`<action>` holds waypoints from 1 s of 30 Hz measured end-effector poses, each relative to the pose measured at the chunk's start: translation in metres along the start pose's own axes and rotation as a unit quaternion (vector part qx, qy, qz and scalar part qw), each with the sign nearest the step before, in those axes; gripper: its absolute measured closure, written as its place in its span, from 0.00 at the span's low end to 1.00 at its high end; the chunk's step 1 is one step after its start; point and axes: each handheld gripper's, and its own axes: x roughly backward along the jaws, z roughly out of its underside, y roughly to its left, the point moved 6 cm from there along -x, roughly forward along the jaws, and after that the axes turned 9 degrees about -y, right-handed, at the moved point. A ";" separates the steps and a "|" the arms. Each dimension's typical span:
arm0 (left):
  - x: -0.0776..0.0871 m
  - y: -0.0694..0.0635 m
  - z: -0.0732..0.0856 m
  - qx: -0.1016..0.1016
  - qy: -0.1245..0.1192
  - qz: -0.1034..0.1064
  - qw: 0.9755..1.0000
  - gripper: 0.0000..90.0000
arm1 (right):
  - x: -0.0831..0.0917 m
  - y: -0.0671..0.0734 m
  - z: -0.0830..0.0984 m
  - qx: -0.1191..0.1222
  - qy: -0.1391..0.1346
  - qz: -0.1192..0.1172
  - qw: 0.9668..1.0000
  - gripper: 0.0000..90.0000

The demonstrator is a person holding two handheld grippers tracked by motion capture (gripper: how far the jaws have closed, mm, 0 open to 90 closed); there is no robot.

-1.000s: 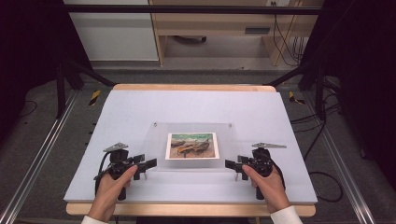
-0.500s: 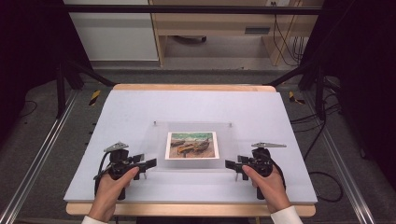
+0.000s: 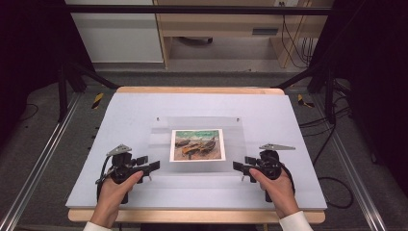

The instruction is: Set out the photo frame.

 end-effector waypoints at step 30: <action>-0.027 0.015 -0.025 -0.037 -0.036 -0.035 0.998 0.37 | -0.021 -0.013 -0.024 0.044 -0.025 0.020 0.999 0.39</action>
